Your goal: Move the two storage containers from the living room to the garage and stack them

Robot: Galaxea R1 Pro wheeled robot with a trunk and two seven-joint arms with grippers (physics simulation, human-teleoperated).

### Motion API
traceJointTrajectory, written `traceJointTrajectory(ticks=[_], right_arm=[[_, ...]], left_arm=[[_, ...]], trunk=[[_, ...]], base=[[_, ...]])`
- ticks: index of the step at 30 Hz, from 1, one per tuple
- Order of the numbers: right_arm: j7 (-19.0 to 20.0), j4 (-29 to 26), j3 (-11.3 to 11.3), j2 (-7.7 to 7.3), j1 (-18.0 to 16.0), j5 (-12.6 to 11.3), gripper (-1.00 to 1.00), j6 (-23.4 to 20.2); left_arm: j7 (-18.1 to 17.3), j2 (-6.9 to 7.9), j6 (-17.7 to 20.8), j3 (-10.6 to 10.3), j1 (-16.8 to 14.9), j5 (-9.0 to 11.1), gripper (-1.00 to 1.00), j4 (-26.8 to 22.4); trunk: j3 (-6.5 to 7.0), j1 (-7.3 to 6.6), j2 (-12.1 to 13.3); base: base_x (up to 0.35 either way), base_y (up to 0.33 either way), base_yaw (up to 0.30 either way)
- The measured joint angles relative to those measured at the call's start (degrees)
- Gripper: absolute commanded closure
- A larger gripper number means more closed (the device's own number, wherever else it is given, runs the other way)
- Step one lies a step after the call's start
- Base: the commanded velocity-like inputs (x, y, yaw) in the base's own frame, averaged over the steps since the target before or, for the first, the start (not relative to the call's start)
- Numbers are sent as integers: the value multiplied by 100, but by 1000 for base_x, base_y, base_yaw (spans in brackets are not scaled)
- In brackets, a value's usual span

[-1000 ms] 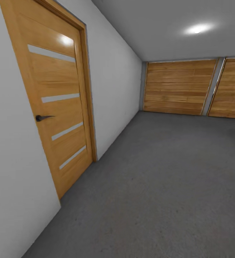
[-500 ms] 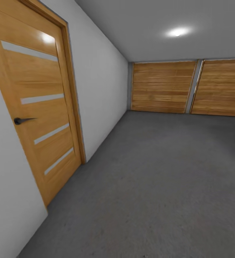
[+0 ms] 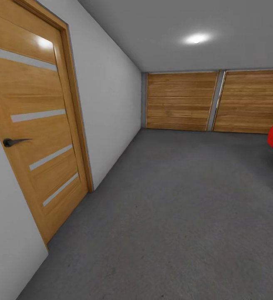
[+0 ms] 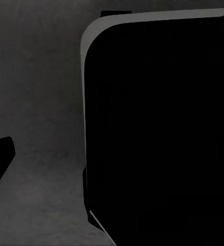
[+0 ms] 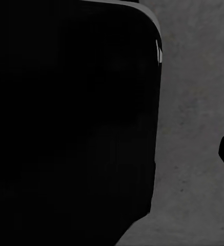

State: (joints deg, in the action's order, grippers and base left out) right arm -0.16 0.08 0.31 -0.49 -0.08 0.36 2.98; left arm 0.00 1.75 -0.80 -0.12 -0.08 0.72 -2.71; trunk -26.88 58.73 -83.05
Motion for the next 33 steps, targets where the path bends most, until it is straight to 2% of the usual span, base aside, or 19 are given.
traceJointTrajectory(ticks=[13,18,21,33], right_arm=[[0,1,15,6,0,19,-100,1],[0,0,18,8,0,20,-100,1],[0,0,18,6,0,20,-100,1],[0,0,21,14,0,32,-100,1]], left_arm=[[0,-7,0,16,0,11,-100,0],[-9,-113,0,34,0,3,-100,-4],[-17,-172,5,10,0,-14,-100,5],[-18,-197,17,32,0,20,-100,-84]], trunk=[[0,0,0],[0,-1,0],[0,-2,0],[0,-3,0]], base=[[0,0,-1],[29,-13,0],[179,-121,0],[285,-72,0]])
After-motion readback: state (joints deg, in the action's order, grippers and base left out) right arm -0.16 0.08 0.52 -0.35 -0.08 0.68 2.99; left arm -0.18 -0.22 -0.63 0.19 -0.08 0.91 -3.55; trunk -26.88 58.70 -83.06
